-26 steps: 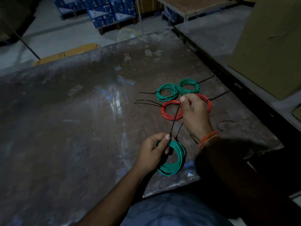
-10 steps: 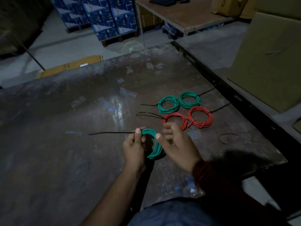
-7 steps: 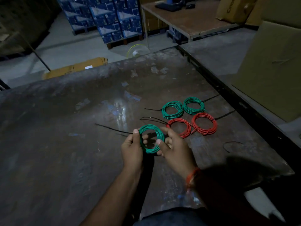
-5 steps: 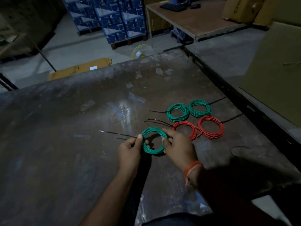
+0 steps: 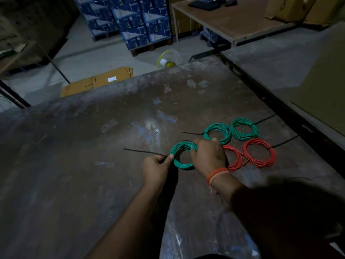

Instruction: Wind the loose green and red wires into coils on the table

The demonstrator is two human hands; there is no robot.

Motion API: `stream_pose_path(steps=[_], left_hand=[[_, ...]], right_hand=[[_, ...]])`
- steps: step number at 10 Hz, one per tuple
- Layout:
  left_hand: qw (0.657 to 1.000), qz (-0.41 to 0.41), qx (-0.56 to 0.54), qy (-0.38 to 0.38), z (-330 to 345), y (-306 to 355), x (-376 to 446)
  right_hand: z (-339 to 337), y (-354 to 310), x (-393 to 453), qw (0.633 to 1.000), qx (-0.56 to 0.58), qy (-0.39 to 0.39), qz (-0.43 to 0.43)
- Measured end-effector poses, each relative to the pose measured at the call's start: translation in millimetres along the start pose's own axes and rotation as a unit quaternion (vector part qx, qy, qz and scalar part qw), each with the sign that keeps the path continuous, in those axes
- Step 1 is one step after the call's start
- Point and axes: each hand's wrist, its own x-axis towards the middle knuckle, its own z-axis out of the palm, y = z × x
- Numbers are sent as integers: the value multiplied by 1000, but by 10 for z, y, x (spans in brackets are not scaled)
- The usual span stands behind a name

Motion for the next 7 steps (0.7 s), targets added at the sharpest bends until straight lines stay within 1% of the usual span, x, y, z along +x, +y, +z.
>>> stream_pose_path(steps=[1,2,3,4,5,6,7], left_hand=[[999,-29,-32,-23,93,47,129],[999,-21,48,-3,163,94,224],[980,-7,195,29,118,150,242],[979,-21,201,-13,62,151,198],[990,-53,119,-51,1,173,105],[993,-62,76,-63,-28,214,10],[994,-57,68,-67,-51,185,-44]], right_hand=[[132,58,136,999,-25,26,-2],[216,117,219,998,-52,46,7],[271,170,209,996,-83,27,-8],[297,239,195,998,-61,33,-6],[275,239,203,999,-43,20,-4],[246,265,206,999,-38,27,-13],[198,271,178,999,-19,44,10]])
